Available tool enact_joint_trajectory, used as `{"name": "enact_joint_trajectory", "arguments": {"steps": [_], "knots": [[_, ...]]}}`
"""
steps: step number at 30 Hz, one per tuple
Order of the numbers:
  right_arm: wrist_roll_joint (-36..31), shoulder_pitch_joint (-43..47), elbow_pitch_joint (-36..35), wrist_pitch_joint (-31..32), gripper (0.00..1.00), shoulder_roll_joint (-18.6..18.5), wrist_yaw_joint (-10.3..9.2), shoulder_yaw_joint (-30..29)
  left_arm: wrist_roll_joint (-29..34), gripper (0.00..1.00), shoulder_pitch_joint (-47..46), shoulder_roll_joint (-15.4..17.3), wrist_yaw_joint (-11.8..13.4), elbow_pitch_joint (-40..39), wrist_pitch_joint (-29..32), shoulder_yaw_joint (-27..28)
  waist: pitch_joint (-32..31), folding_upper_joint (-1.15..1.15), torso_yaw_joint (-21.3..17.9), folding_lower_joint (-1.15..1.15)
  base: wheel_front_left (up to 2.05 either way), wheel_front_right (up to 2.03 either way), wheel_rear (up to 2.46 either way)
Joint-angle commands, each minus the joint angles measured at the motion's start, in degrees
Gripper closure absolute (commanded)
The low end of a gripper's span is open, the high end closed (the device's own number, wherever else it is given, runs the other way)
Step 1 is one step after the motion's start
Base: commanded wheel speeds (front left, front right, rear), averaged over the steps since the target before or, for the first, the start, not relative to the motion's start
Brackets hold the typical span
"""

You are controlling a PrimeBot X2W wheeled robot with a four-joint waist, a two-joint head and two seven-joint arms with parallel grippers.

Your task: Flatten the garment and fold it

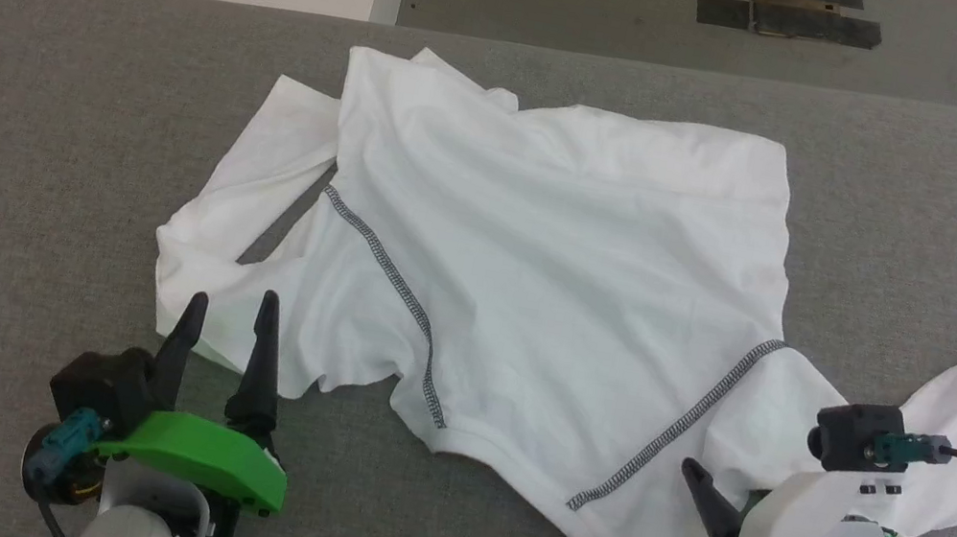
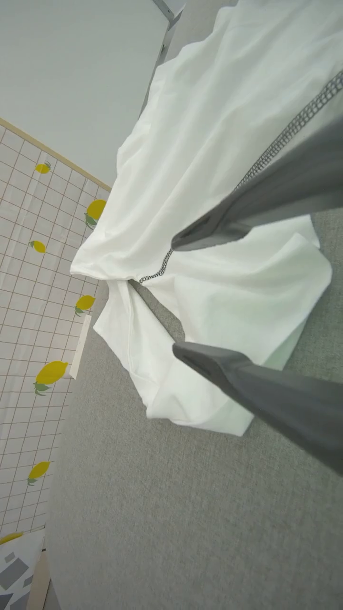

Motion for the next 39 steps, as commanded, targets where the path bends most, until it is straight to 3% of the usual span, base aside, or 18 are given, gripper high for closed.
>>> {"name": "enact_joint_trajectory", "arguments": {"steps": [1,2,7,11,13,18,22,34,35,36,37,39], "knots": [[0.12,-0.88,0.58,-0.50,0.81,-0.01,-0.08,-0.02,-0.02,0.00,-0.99,0.45,0.38,-0.14,-0.02,-0.10,0.28,0.00,0.13,0.00,0.00,0.00,0.00],[0.21,-1.06,0.88,-0.74,1.00,-0.01,-0.08,-0.06,-0.06,0.00,-1.02,0.45,0.40,-0.14,-0.04,-0.14,0.39,0.00,0.18,0.00,0.00,0.00,0.00],[1.12,-0.99,0.58,-1.17,1.00,0.00,-0.08,-0.66,-0.54,0.00,-1.20,0.64,0.41,-0.49,1.03,-0.37,0.41,0.00,0.00,0.00,0.00,0.00,0.00],[1.75,-0.62,-1.26,-1.79,1.00,0.00,-0.08,-2.63,-3.75,0.00,-1.24,-0.19,-0.23,-3.88,5.28,-1.09,0.12,0.00,-0.21,0.00,0.00,0.00,0.00],[1.74,-0.32,-2.26,-1.81,1.00,0.00,-0.08,-3.78,-6.36,0.00,-0.72,-0.70,-0.06,-5.18,11.54,-2.54,0.00,0.00,-0.21,0.00,0.00,0.00,0.00],[1.71,-0.09,-4.03,-1.45,1.00,0.00,-0.08,-5.70,-9.68,0.00,0.34,-0.49,3.07,-6.56,29.64,-7.06,0.31,0.00,-0.51,0.00,0.00,0.00,0.00],[1.96,-0.36,-4.65,-1.45,1.00,0.00,-0.08,-5.91,-8.41,0.00,-0.07,0.50,7.14,-5.79,36.09,-7.78,0.91,0.00,-1.05,0.00,0.00,0.00,0.00],[2.64,-0.14,-4.57,-1.71,1.00,0.00,-0.08,-4.83,-8.33,0.00,-5.82,0.31,8.15,2.05,32.17,-5.21,1.86,0.00,-1.96,0.00,0.00,0.00,0.00],[2.68,-0.14,-4.54,-1.70,1.00,0.00,-0.08,-4.73,-8.24,0.10,-6.02,0.53,8.04,2.91,32.39,-5.34,1.85,0.00,-2.03,0.00,0.00,0.00,0.00],[2.70,-0.13,-4.50,-1.69,1.00,0.00,-0.08,-4.64,-8.18,0.75,-6.26,0.71,7.78,3.69,32.37,-5.49,1.85,0.00,-2.10,0.00,0.00,0.00,0.00],[2.71,-0.12,-4.48,-1.70,1.00,0.00,-0.08,-4.60,-8.35,1.00,-6.40,0.67,7.55,4.09,32.09,-5.43,1.84,0.00,-2.14,0.00,0.00,0.00,0.00],[2.74,-0.07,-4.41,-1.76,1.00,0.00,-0.08,-4.59,-8.56,1.00,-6.44,0.63,6.97,4.73,31.43,-5.52,1.77,0.00,-2.18,0.00,0.00,0.00,0.00]]}}
